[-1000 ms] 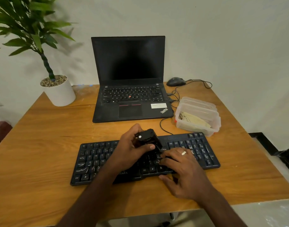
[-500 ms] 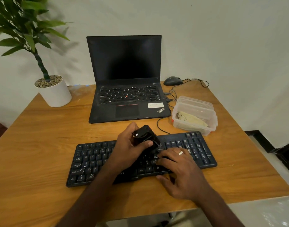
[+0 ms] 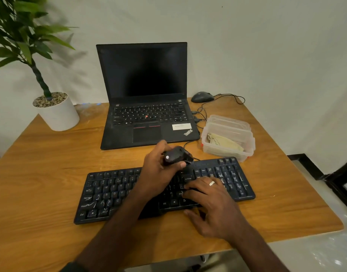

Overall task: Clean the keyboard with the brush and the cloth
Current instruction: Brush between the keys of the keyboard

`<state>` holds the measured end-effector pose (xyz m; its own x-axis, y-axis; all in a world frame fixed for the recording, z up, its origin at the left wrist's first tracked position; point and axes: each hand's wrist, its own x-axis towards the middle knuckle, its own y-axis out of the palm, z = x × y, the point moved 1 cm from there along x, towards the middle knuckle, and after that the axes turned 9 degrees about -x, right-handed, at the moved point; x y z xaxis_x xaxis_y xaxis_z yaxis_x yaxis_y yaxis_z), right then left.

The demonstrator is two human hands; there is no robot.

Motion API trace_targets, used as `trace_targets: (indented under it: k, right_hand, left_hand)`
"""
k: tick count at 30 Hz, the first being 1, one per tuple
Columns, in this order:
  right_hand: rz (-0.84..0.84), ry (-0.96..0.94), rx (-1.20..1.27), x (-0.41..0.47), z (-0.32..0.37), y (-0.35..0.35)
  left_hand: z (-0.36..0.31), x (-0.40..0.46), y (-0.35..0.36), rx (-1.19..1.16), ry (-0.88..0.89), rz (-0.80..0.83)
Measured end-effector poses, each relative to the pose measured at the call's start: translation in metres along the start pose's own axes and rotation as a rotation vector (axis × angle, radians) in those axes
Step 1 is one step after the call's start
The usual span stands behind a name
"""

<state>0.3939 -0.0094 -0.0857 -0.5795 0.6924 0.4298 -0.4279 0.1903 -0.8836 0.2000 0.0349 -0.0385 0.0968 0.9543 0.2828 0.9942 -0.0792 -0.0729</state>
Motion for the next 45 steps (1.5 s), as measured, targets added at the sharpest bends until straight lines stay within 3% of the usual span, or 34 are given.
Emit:
trace_targets:
  k: [3,6,10,12,14,20,25,31,35,41,45]
  right_hand:
    - [-0.01,-0.003,0.001,0.0,0.0,0.001]
    - [-0.019,-0.013,0.002,0.0,-0.001,0.001]
    - [-0.025,-0.028,0.01,-0.002,-0.001,0.002]
    - [-0.021,-0.022,0.014,-0.002,-0.001,0.001]
    - [-0.02,-0.017,0.018,-0.002,-0.001,0.001]
    - [-0.014,-0.01,0.031,-0.001,-0.002,0.001]
    - [-0.001,-0.001,0.031,-0.002,-0.001,0.0]
    - [0.005,-0.003,0.03,-0.001,-0.001,0.0]
    - [-0.006,-0.008,0.028,-0.001,-0.001,0.0]
    - [0.009,0.003,0.026,-0.002,-0.001,-0.001]
    - [0.007,-0.001,0.03,-0.002,-0.001,0.0]
  left_hand:
    - [0.002,0.0,-0.003,-0.107,-0.061,0.052]
    - [0.002,0.003,-0.001,-0.036,-0.105,0.125]
    - [0.0,0.011,0.001,0.039,-0.036,0.031]
    - [0.003,0.011,-0.002,-0.05,-0.039,-0.005]
    - [0.004,0.008,-0.006,-0.149,-0.091,0.027]
    - [0.0,0.008,0.004,-0.085,-0.117,0.117]
    - [-0.001,0.002,0.008,-0.145,-0.062,0.041]
    - [-0.009,-0.004,-0.037,0.053,-0.098,0.07]
    - [-0.005,-0.007,-0.012,-0.003,-0.102,0.133]
    - [-0.007,-0.006,-0.003,-0.183,-0.052,0.008]
    - [-0.007,-0.009,-0.033,-0.037,-0.066,0.026]
